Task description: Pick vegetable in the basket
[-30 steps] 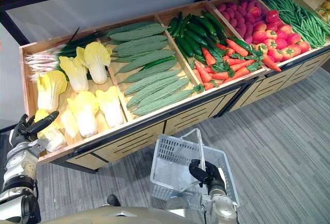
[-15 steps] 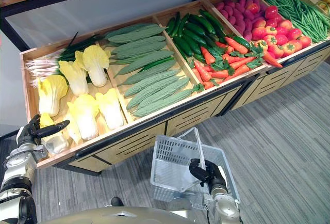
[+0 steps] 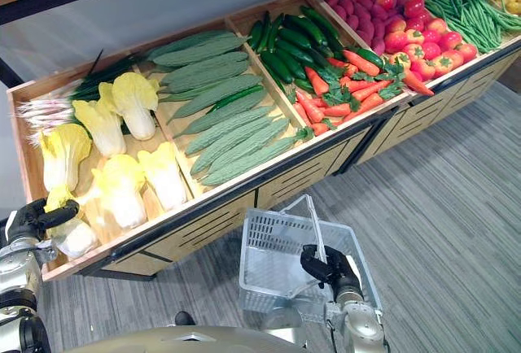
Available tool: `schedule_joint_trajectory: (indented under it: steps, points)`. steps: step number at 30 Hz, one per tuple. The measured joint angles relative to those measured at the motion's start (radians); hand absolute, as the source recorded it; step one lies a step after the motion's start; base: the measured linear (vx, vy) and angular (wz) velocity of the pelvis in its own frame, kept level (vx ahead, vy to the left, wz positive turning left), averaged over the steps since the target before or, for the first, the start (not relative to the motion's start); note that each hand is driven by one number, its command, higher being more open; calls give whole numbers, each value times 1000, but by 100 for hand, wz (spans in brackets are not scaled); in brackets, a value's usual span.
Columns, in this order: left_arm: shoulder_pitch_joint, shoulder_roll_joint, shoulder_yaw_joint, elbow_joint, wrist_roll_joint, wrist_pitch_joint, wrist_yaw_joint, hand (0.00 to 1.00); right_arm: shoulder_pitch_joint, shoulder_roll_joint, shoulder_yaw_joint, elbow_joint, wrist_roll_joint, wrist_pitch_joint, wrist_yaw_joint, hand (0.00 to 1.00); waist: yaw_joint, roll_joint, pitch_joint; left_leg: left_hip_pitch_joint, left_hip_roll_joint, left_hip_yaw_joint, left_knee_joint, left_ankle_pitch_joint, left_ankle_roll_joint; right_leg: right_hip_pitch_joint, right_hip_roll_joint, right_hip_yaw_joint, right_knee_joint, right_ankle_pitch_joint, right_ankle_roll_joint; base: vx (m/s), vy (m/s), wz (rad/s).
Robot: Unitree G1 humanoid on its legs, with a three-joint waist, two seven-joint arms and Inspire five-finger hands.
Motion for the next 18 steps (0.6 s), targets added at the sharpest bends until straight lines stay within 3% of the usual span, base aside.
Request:
schedule_joint_trajectory:
  steps: [7, 11, 16, 18]
  points:
    - [26, -20, 5, 13, 24, 3, -14, 0, 1, 0, -17, 0, -1, 3, -1, 0, -11, 7, 4, 28, 1, -2, 0, -22, -3, 29, -2, -21, 1, -1, -1, 75, 0, 1]
    - [26, -21, -62, -7, -25, 17, -6, 0, -3, 0, -21, 0, -2, 7, -13, 0, -14, 26, 9, 40, 0, -28, 1, -37, -6, 58, -5, -65, 13, -9, -11, 75, -9, 24]
    - [72, -49, -191, -191, -233, 113, -28, 0, 2, -2, -43, 1, -3, 24, -38, 0, 8, 32, 10, 44, 7, -66, 2, -37, -6, 73, -5, -107, 70, -28, -22, 63, -33, 32]
    - [100, -58, -226, -277, -284, 146, -29, 0, 0, -2, -51, 0, -3, 33, -39, 0, 15, 20, 12, 34, 18, -73, 32, -55, -3, 75, -4, -119, 92, -34, -33, 51, -39, 17]
